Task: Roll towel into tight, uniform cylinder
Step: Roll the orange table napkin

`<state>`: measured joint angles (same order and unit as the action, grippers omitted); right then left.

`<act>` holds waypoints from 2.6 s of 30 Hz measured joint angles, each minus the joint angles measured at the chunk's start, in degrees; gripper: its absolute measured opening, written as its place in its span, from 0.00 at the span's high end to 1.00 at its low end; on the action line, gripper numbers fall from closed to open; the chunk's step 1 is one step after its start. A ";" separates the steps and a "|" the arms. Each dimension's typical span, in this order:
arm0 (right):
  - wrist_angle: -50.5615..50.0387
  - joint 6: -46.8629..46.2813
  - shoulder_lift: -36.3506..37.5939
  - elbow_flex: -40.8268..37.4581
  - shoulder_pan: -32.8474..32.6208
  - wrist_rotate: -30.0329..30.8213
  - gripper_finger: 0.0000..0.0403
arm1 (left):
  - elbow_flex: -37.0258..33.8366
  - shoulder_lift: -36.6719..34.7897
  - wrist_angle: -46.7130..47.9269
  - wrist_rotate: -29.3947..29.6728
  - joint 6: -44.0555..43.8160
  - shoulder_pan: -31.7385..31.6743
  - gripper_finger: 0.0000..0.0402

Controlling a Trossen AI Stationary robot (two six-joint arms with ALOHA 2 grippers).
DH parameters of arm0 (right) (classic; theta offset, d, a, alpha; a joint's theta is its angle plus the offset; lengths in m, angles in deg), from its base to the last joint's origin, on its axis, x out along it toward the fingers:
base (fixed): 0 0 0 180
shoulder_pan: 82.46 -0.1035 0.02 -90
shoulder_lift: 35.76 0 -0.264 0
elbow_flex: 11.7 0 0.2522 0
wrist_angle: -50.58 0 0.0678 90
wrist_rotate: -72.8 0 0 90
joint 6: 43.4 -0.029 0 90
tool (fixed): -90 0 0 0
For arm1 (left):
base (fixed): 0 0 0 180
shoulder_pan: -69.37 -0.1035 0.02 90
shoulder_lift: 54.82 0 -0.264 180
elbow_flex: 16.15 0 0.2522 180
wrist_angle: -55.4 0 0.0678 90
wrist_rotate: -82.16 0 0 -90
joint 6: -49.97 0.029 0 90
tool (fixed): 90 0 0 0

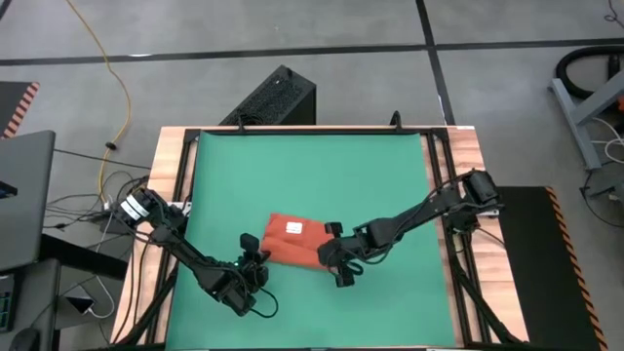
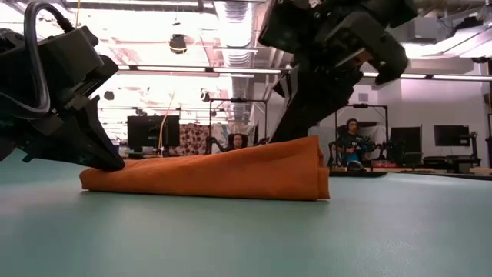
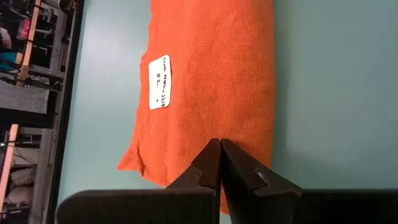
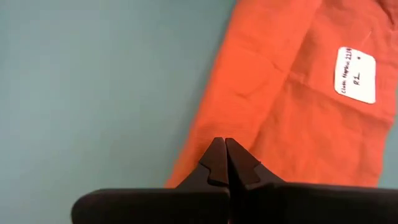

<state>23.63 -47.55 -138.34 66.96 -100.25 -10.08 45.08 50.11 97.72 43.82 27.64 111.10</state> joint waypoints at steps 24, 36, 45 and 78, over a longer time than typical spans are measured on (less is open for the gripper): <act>3.69 6.36 0.49 -0.02 1.60 2.29 1.00 | 0.02 0.00 0.26 -0.89 -1.07 0.00 1.00; 4.50 9.19 2.30 0.09 -3.85 -1.23 1.00 | 0.04 0.00 0.30 -1.31 -0.87 -0.02 1.00; 1.95 6.90 -2.92 0.01 0.38 -2.13 1.00 | 0.04 0.02 0.45 -1.73 -0.86 -0.04 1.00; 8.98 3.05 -9.03 -1.77 3.55 -7.22 1.00 | -24.51 -24.48 -47.50 -7.68 1.01 -5.36 1.00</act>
<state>32.61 -44.50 -147.37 65.19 -96.70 -17.30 20.56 25.63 50.21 36.14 28.65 105.74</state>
